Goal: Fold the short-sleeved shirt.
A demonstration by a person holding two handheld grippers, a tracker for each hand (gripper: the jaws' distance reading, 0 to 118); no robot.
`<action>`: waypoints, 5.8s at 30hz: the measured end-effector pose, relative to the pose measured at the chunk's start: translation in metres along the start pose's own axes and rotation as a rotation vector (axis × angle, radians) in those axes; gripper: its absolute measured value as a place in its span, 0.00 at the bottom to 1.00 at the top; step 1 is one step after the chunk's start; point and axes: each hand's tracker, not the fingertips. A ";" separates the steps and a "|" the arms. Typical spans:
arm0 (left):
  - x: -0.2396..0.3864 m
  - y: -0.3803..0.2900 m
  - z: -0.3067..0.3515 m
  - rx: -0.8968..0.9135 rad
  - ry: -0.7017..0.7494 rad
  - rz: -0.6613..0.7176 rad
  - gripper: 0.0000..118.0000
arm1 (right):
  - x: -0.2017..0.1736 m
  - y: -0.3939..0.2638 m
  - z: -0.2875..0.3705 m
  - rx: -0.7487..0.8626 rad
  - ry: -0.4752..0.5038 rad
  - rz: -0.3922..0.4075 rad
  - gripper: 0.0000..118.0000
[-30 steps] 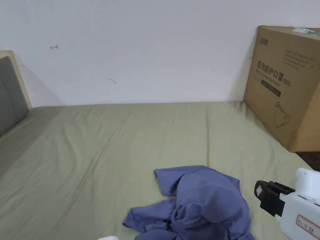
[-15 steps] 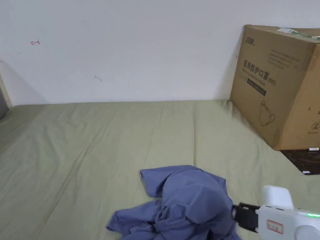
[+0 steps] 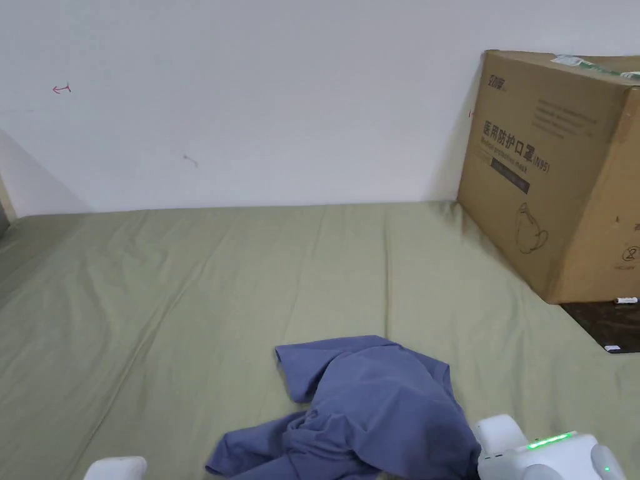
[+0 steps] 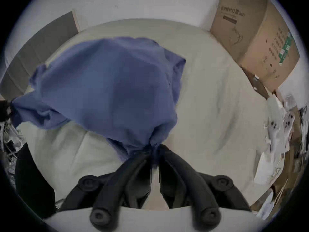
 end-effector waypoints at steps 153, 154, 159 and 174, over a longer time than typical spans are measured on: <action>-0.113 0.212 -0.137 -0.071 0.046 -0.096 0.02 | 0.099 0.229 -0.086 0.087 0.052 -0.336 0.00; -0.114 0.213 -0.124 -0.059 0.042 -0.084 0.02 | 0.100 0.230 -0.064 0.123 0.028 -0.323 0.00; -0.103 0.218 -0.049 0.076 0.038 -0.065 0.02 | 0.108 0.232 0.053 0.278 0.056 -0.332 0.00; -0.074 0.271 0.173 0.495 0.064 -0.056 0.02 | 0.083 0.257 0.323 0.672 0.023 -0.288 0.00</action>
